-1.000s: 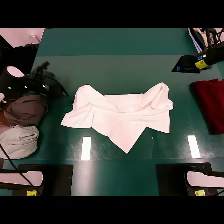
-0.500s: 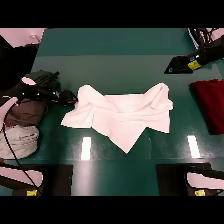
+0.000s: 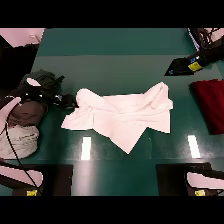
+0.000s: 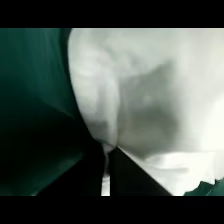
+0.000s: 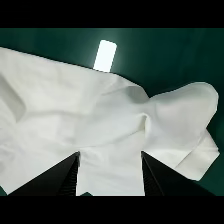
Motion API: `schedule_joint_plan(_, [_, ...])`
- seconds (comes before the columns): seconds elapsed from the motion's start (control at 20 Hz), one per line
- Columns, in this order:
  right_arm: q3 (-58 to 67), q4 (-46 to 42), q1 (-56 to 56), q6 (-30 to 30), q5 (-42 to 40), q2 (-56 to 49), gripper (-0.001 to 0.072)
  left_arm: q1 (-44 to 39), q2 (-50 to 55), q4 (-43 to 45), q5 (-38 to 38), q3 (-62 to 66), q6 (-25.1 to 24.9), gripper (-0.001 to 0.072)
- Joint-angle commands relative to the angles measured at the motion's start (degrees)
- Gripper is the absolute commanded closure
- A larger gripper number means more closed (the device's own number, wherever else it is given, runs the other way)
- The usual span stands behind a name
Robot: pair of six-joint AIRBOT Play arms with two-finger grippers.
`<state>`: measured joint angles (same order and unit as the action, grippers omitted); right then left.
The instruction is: Fold the shirts.
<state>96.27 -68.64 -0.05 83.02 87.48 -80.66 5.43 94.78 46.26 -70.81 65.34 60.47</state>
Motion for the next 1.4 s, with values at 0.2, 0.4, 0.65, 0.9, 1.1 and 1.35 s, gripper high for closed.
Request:
schedule_joint_plan(0.2, [0.0,-0.1,-4.9,0.0,8.6,0.0,0.0264,0.1,-9.0,10.4,-11.1,15.9,4.1,0.0680])
schedule_joint_plan(0.4, [-1.5,-0.1,-7.3,0.0,8.7,0.4,0.0264,0.1,-14.5,9.5,-15.9,20.4,4.1,0.0679])
schedule_joint_plan(0.65, [-21.9,0.2,-7.8,0.0,-0.1,6.7,0.0260,0.1,-15.6,9.5,-15.4,20.0,4.1,0.0679])
schedule_joint_plan(0.9, [-48.8,9.2,-6.5,-0.1,-10.4,11.6,0.0154,0.1,-15.4,9.5,-13.3,19.9,5.6,0.0680])
schedule_joint_plan(1.1, [-60.4,13.9,0.9,-0.5,-23.3,13.5,0.0158,0.1,-15.4,9.5,-12.6,19.9,5.8,0.0679])
schedule_joint_plan(1.35, [-63.1,19.7,8.8,-0.4,-32.2,13.5,0.0164,0.1,-15.4,9.5,-12.2,19.9,7.1,0.0679])
